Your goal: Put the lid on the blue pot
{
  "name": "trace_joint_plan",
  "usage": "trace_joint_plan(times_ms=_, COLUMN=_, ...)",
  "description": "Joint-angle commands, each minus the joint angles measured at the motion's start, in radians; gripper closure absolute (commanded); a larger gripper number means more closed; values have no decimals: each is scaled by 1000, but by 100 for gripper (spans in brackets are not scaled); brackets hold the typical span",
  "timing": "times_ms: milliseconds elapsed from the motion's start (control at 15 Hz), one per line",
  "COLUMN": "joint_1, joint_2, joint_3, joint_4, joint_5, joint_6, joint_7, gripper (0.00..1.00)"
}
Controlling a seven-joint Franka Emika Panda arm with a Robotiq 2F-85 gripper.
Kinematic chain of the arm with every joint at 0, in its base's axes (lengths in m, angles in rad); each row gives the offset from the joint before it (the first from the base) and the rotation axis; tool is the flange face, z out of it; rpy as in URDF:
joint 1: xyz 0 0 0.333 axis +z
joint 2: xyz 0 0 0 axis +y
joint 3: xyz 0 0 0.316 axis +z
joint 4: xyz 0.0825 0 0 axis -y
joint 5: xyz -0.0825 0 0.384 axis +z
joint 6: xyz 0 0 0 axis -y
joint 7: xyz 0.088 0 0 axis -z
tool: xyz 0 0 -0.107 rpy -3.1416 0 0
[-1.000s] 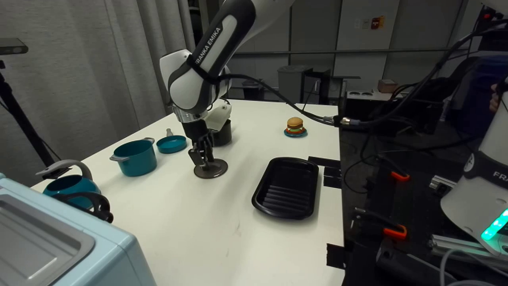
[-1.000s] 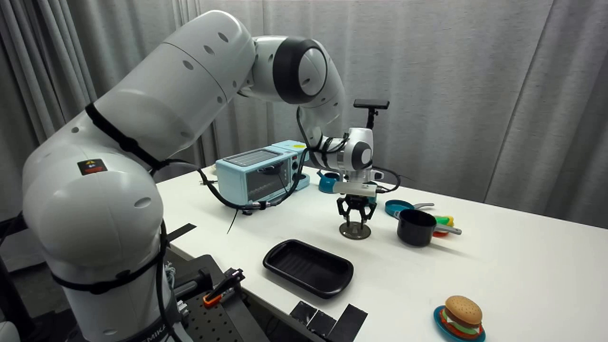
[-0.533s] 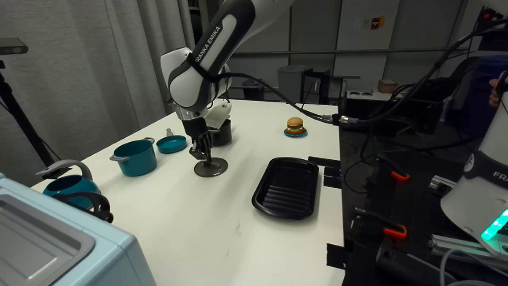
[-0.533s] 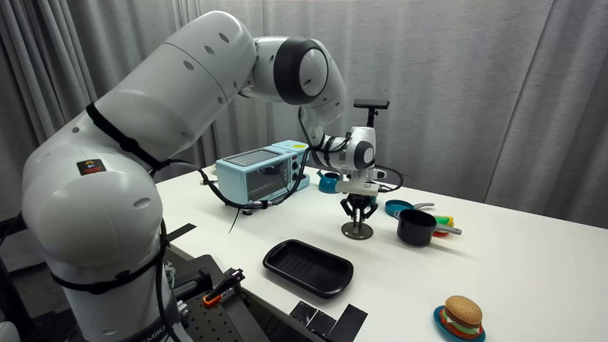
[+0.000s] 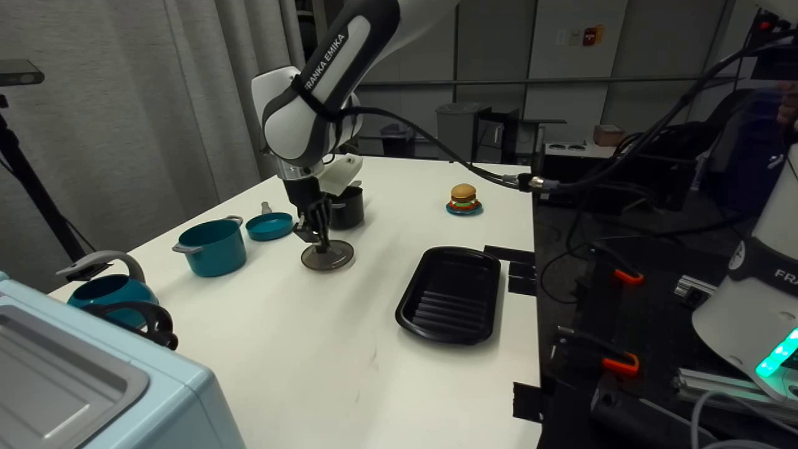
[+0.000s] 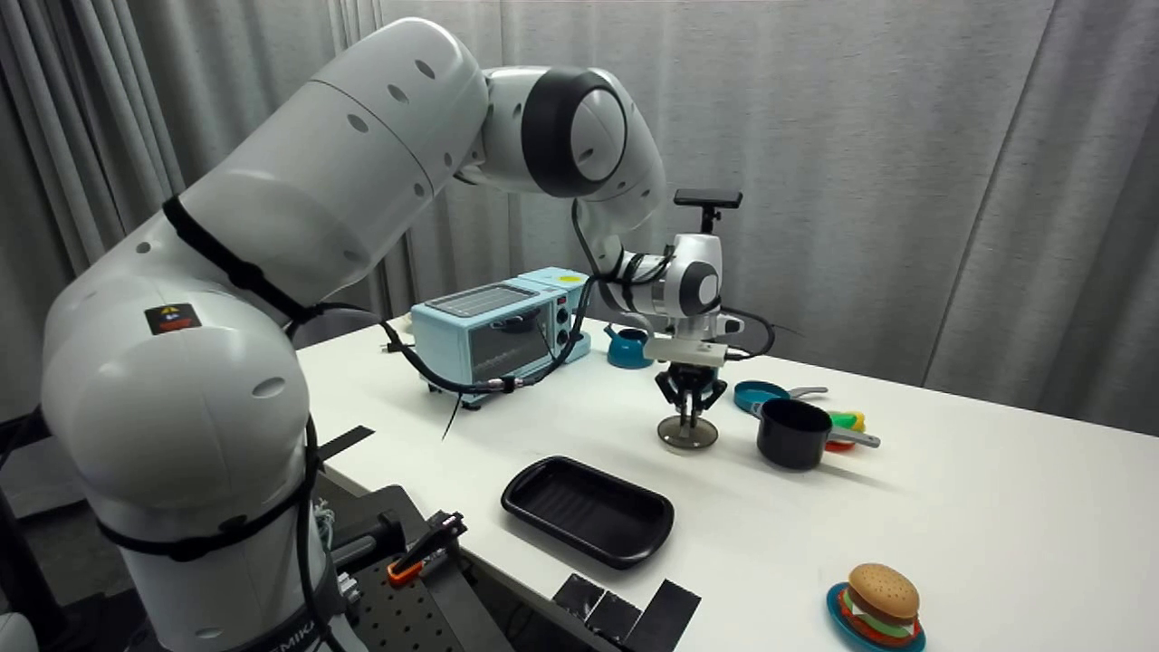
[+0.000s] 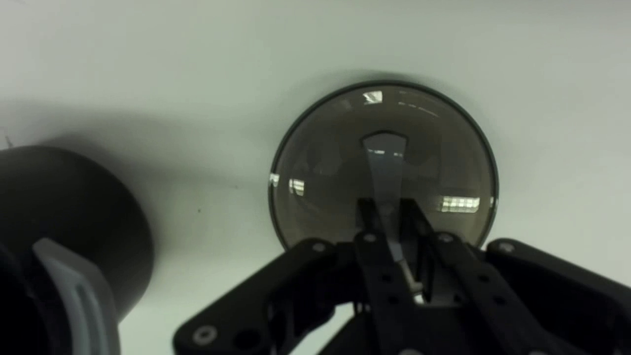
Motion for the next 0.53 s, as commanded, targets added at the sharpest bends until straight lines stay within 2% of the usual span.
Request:
trace_joint_plan(times_ms=0, joint_1=-6, joint_2=-42, joint_3=0, joint_4=10, joint_5=27, joint_6=-34, joint_7=17, gripper=96)
trace_joint_plan(times_ms=467, joint_1=1, joint_2=-67, joint_3=0, joint_4=44, joint_5=34, joint_6=-15, joint_7=49, gripper=96)
